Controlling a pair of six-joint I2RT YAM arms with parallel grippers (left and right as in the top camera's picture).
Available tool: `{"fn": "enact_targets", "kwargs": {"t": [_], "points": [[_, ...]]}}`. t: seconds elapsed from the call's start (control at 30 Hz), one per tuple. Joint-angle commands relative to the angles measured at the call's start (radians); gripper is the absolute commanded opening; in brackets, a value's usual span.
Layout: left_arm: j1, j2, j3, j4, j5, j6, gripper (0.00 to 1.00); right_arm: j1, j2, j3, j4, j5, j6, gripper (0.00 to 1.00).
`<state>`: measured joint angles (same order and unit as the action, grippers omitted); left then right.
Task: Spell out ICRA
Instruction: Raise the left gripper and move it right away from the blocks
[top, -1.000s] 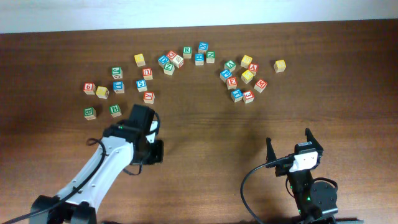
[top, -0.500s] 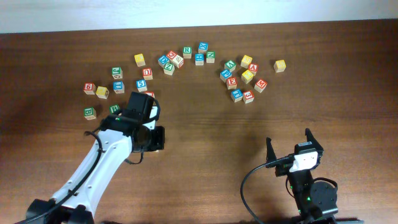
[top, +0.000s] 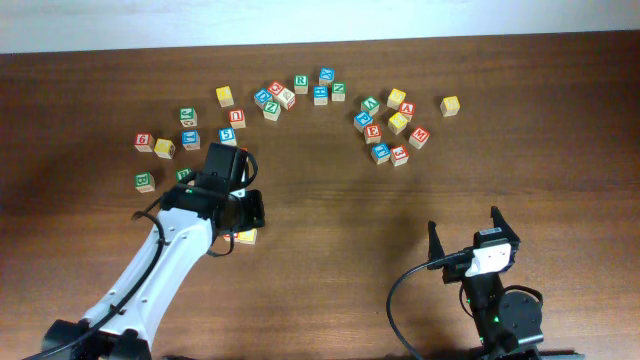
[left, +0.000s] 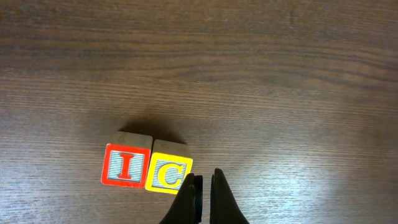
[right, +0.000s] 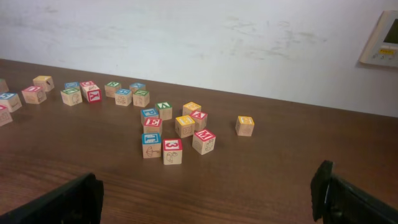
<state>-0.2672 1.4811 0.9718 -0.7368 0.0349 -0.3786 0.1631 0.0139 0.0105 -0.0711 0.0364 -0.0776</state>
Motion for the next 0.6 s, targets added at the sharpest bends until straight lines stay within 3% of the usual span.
{"fn": "enact_targets", "kwargs": {"t": [0.0, 0.27, 0.57], "points": [[-0.015, 0.024, -0.02, 0.003, -0.016, -0.017, 0.0, -0.007, -0.008, -0.005, -0.008, 0.001, 0.012, 0.98], [-0.121, 0.095, -0.02, 0.048, -0.031, 0.033, 0.0, -0.007, -0.008, -0.005, -0.008, 0.001, 0.012, 0.98], [-0.196, 0.193, -0.02, 0.05, -0.194, 0.031, 0.0, -0.007, -0.008, -0.005, -0.008, 0.001, 0.012, 0.98]]}}
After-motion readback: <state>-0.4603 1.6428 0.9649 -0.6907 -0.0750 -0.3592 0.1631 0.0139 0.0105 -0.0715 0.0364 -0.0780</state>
